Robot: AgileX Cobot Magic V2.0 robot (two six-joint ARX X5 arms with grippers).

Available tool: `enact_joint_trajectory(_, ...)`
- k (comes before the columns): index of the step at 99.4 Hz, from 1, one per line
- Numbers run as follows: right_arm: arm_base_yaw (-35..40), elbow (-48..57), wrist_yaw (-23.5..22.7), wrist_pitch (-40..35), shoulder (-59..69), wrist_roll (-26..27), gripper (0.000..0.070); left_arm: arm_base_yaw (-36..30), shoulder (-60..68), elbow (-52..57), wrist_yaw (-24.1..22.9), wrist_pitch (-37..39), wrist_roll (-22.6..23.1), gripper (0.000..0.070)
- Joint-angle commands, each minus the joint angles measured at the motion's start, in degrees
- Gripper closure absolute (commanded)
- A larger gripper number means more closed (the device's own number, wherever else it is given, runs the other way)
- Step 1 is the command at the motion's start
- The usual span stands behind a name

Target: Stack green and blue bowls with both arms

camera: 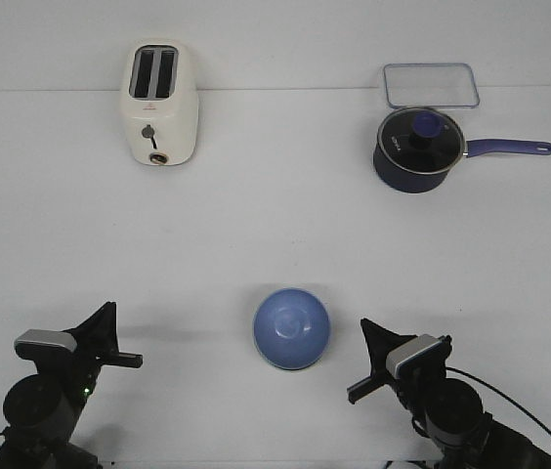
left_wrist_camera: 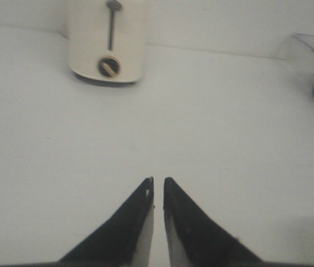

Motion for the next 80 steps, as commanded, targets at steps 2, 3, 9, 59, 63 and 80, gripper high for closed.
enact_joint_trajectory(2, 0.68, 0.44, 0.13, 0.81, 0.15, 0.72, 0.0691, 6.78, -2.60, -5.18, 3.17, 3.93, 14.51, 0.0686)
enact_joint_trajectory(3, 0.68, 0.44, 0.13, 0.79, 0.15, 0.72, 0.0691, 7.21, -2.82, -5.53, 3.34, 4.20, 14.82, 0.0686)
enact_joint_trajectory(9, 0.68, 0.44, 0.13, 0.81, 0.15, 0.72, 0.0691, 12.02, -5.25, -9.44, 4.66, 6.75, 16.90, 0.0686)
enact_joint_trajectory(59, 0.68, 0.44, 0.13, 0.96, 0.13, 0.72, 0.0691, 20.55, -13.46, -20.87, 5.09, 11.82, 10.62, 0.0685)
enact_joint_trajectory(63, 0.68, 0.44, 0.13, 0.98, 0.13, 0.72, 0.0691, 20.55, -13.46, -20.87, 5.09, 11.82, 10.62, 0.0685)
enact_joint_trajectory(80, 0.68, 0.44, 0.13, 1.03, 0.13, 0.72, 0.0691, 20.55, -13.46, -20.85, 5.09, 11.82, 10.62, 0.0685)
